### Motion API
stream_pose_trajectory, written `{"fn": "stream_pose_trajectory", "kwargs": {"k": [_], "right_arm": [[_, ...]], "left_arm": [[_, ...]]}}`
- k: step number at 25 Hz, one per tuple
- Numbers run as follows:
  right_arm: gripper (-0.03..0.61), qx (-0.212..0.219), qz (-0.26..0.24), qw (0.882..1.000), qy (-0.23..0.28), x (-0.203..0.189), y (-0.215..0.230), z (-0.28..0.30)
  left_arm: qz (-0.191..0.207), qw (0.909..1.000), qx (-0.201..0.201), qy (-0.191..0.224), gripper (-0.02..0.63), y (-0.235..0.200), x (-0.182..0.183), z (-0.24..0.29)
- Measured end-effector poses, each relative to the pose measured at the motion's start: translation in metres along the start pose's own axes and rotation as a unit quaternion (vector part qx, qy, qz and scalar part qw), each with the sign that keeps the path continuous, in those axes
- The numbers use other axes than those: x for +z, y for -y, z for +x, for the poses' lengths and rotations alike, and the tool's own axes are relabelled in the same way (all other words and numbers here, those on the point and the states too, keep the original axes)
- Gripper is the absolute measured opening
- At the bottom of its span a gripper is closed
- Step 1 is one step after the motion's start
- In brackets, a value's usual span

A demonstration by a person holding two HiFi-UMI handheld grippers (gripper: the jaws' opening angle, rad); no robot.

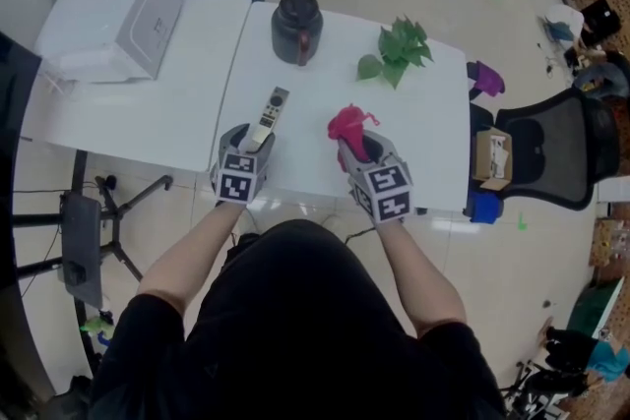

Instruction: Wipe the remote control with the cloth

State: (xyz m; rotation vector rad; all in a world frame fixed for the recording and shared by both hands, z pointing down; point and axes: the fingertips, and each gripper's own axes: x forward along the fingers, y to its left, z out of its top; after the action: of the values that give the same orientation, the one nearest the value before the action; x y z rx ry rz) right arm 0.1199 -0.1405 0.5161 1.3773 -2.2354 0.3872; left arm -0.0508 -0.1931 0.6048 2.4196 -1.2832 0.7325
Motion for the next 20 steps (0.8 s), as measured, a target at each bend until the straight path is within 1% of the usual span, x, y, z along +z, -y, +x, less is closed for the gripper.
{"fn": "stream_pose_trajectory", "kwargs": {"k": [2, 6, 10, 13, 17, 20], "right_arm": [[0.110, -0.008, -0.004, 1.000, -0.028, -0.019, 0.010, 0.022], [0.111, -0.020, -0.010, 0.995, -0.096, -0.061, 0.031, 0.067], [0.114, -0.017, -0.017, 0.986, -0.162, -0.096, 0.038, 0.101], [0.115, -0.015, -0.014, 0.979, -0.201, -0.120, 0.041, 0.117], [0.120, -0.023, -0.012, 0.972, -0.233, -0.138, 0.048, 0.126], [0.135, -0.014, 0.004, 0.969, -0.246, -0.146, 0.046, 0.130]], "left_arm": [[-0.001, 0.9999, -0.008, 0.012, 0.249, 0.004, 0.010, -0.018], [0.003, 0.9994, -0.030, 0.016, 0.249, 0.012, 0.022, -0.048], [0.014, 0.9990, -0.035, 0.022, 0.249, 0.017, 0.033, -0.071], [0.020, 0.9989, -0.035, 0.024, 0.249, 0.020, 0.038, -0.081], [0.035, 0.9988, -0.029, 0.019, 0.249, 0.021, 0.037, -0.088], [0.044, 0.9986, -0.026, 0.016, 0.249, 0.021, 0.034, -0.089]]}}
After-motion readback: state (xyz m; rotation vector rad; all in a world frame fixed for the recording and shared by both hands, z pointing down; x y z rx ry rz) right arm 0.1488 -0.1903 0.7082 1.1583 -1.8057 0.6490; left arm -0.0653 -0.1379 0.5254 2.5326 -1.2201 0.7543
